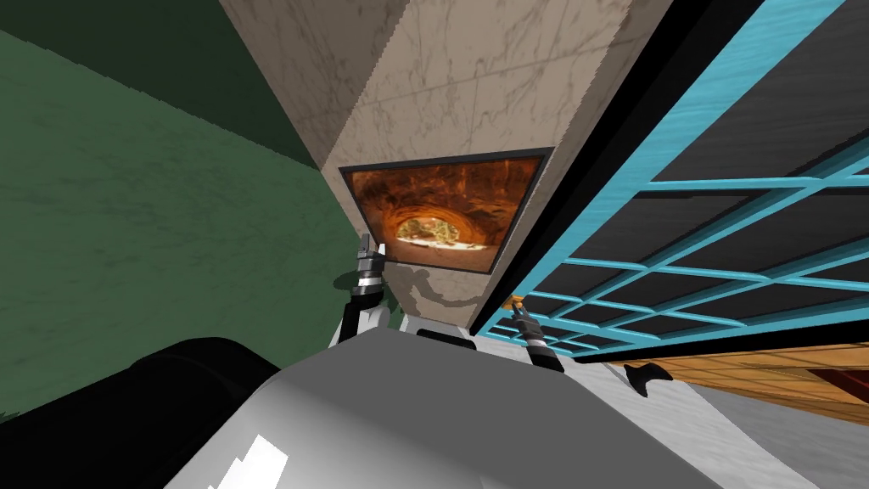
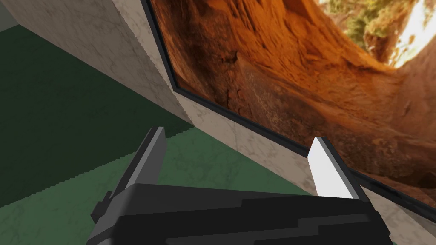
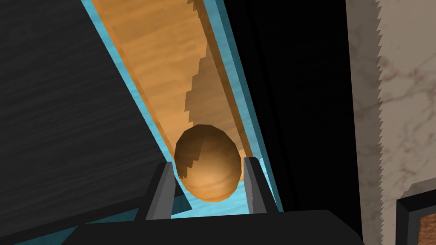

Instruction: Pull the door open

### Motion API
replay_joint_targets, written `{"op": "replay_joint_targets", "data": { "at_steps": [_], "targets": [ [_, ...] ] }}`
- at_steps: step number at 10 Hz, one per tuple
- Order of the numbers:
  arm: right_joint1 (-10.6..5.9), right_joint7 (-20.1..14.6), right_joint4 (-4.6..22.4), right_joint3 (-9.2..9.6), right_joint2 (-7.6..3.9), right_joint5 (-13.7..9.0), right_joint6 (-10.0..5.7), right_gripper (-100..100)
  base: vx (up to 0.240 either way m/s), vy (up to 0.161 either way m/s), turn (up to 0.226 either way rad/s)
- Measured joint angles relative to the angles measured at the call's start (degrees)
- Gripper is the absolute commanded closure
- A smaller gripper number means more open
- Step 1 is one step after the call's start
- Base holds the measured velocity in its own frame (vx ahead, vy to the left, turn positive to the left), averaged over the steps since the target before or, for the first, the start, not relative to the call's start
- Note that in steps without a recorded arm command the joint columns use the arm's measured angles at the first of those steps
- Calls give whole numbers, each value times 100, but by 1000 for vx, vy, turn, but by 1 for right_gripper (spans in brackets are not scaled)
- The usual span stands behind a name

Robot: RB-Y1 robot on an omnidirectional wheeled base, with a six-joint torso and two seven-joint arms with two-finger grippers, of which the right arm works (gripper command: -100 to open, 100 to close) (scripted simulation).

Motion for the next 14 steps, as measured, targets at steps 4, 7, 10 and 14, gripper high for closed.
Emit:
{"op": "replay_joint_targets", "data": {
  "at_steps": [4,7,10,14],
  "targets": [
    [-2,-473,-16,64,-1,-179,31,100,-43,-20,62],
    [15,-901,-52,122,0,-337,64,100,-50,-24,76],
    [63,-849,-60,109,-20,-365,44,-100,-58,21,-15],
    [253,-213,-164,26,-66,-283,-12,-100,-71,41,-18]
  ]
}}
